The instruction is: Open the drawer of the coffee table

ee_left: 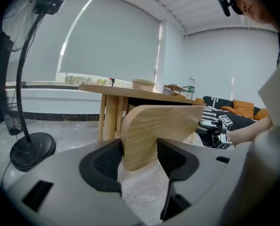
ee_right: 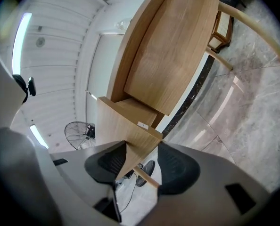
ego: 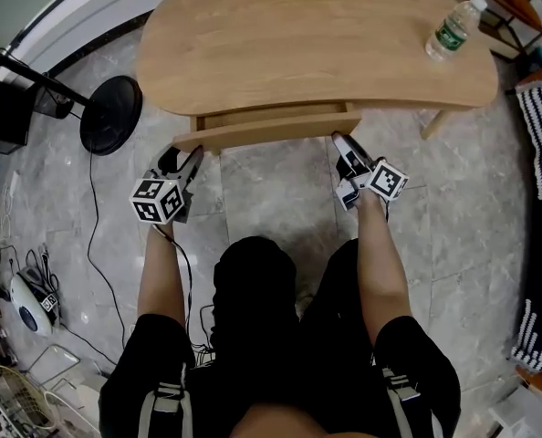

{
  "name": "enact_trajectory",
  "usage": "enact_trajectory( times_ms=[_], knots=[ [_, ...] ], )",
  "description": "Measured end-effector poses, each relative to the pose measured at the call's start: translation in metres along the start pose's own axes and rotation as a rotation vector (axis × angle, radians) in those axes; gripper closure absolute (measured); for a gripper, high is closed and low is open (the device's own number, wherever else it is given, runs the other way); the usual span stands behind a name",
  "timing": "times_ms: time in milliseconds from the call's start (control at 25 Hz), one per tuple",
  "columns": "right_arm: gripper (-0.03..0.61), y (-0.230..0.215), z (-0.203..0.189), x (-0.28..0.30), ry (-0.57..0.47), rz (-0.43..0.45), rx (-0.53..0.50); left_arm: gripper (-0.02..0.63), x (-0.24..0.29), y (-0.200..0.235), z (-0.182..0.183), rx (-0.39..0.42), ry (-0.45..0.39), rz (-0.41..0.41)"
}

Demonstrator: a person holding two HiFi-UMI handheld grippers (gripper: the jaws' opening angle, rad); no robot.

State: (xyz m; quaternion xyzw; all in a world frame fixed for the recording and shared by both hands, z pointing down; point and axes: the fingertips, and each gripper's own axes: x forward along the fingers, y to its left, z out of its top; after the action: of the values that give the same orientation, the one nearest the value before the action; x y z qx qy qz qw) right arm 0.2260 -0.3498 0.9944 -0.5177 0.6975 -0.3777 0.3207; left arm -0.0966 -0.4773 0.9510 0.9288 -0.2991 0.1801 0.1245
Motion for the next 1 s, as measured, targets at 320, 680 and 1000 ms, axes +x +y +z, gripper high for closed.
enact_trajectory(
  times_ms=[320,680,1000],
  knots=[
    [0.374,0.015,-0.022,-0.033,0.052,0.036,-0.025,0.368,-0.034,-0.022,-0.017,0.011,0.011,0.002],
    [0.416,0.026,-0.042,-0.063,0.157,0.051,-0.093,0.371,-0.064,-0.042,-0.032,0.014,0.020,0.007],
    [0.368,0.029,-0.049,-0.071,0.192,-0.028,-0.192,0.360,-0.067,-0.043,-0.038,0.007,0.044,0.044]
  ],
)
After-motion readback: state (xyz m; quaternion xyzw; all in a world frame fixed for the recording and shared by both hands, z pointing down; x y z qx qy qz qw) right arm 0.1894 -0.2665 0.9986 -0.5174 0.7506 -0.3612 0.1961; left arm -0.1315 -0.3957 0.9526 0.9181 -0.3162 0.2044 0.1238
